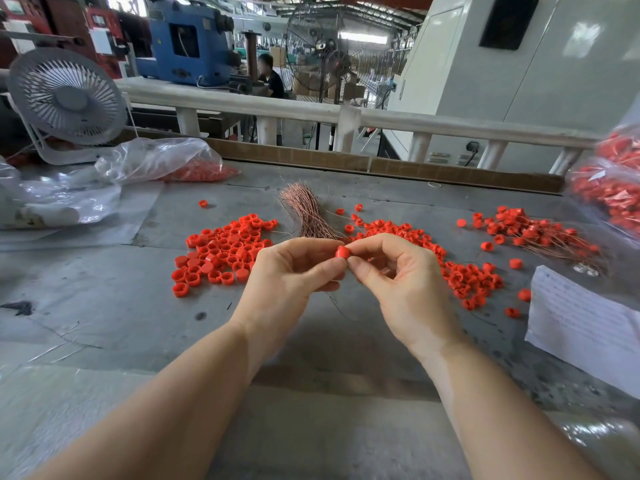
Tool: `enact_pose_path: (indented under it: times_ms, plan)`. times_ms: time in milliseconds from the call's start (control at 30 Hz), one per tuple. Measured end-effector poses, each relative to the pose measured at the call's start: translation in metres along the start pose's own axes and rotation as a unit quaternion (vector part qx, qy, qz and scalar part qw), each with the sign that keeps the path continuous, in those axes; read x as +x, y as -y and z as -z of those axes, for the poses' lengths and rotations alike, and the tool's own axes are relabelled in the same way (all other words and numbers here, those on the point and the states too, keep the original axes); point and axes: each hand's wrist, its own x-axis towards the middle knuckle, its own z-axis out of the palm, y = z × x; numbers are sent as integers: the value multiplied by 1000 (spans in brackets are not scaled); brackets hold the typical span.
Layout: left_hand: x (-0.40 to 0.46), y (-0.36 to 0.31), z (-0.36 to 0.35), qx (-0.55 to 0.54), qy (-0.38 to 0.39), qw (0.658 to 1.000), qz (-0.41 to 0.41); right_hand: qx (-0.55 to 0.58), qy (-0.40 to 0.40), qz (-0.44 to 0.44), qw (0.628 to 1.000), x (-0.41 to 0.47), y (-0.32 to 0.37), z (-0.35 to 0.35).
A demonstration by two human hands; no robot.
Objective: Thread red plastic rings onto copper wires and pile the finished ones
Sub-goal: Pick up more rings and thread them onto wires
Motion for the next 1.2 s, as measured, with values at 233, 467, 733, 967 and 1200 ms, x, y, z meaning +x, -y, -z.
enact_pose_path:
  times_ms: [233, 467, 733, 967, 1200]
  plan:
    - [2, 2, 1, -47, 6, 998, 32, -39, -6, 4, 999, -1, 0, -1]
    - [3, 5, 3, -43, -6, 999, 16, -54, 5, -18, 998, -2, 0, -2]
    - [4, 4, 3, -62, -6, 998, 24, -52, -9, -8, 999, -1, 1, -1]
    - [3, 4, 4, -43, -2, 999, 22, -62, -20, -14, 998, -1, -1, 0]
    - [1, 2, 3, -14, -9, 1000, 14, -75, -22, 1, 997, -2, -3, -1]
